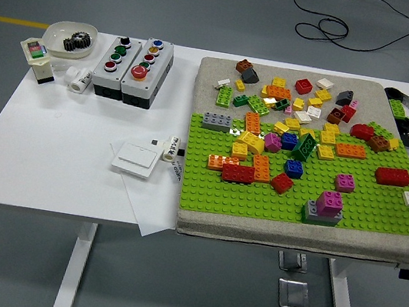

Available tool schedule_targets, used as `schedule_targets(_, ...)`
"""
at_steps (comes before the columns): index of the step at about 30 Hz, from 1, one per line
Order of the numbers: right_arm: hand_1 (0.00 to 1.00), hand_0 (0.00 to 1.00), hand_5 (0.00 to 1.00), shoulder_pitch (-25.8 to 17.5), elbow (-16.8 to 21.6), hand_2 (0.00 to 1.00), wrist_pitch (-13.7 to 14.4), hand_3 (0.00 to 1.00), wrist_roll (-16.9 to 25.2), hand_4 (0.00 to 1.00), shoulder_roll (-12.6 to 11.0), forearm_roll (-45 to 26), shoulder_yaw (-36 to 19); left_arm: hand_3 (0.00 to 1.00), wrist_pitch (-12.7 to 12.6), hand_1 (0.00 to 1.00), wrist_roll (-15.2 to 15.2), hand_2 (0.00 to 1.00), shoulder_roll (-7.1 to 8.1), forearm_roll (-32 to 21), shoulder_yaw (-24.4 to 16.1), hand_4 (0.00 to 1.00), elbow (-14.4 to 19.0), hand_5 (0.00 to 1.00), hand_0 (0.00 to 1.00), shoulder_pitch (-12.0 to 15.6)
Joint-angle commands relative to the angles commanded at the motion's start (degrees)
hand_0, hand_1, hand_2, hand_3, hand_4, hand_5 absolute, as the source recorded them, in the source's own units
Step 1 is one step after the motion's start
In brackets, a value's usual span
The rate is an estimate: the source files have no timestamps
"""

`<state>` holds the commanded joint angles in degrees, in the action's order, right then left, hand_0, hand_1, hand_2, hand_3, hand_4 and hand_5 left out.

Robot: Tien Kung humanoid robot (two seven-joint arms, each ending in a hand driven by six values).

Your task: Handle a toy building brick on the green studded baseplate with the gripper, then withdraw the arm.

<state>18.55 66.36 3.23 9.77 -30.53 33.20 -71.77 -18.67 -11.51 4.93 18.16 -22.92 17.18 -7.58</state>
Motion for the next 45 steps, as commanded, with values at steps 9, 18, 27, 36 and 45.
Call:
schedule_targets(9,0.833,0.902,0.993,1.16,-0.12,0.854,1.00,0.870,1.07,0.998,0.64,-1.99,1.90,0.551,-0.53,0.683,-0.39,0.652,-0.98,0.90,-2.13,0.561,-0.53,0.609,0.595,0.37)
schedule_targets(18,0.833,0.901,0.992,1.17,0.40,0.855,0.81,0.869,0.96,0.998,0.67,-1.83,2.29,0.549,-0.49,0.681,-1.00,0.651,-1.21,2.29,-2.92,0.562,-0.51,0.613,0.595,0.28)
schedule_targets(27,0.834,0.900,0.992,1.15,1.19,0.853,0.54,0.864,0.87,0.998,0.46,-1.68,1.94,0.548,-0.45,0.680,-0.88,0.649,-1.24,2.01,-2.56,0.563,-0.47,0.613,0.595,0.02)
schedule_targets(36,0.832,0.897,0.990,1.21,1.34,0.851,0.31,0.862,0.84,0.998,0.53,-1.64,2.05,0.549,-0.47,0.678,-0.75,0.648,-1.16,1.39,-2.15,0.565,-0.40,0.617,0.595,0.05)
schedule_targets(45,0.831,0.897,0.993,1.04,1.24,0.850,0.22,0.858,0.77,0.998,0.60,-1.59,2.23,0.549,-0.43,0.678,-0.82,0.646,-1.07,1.64,-2.16,0.564,-0.34,0.616,0.596,0.19)
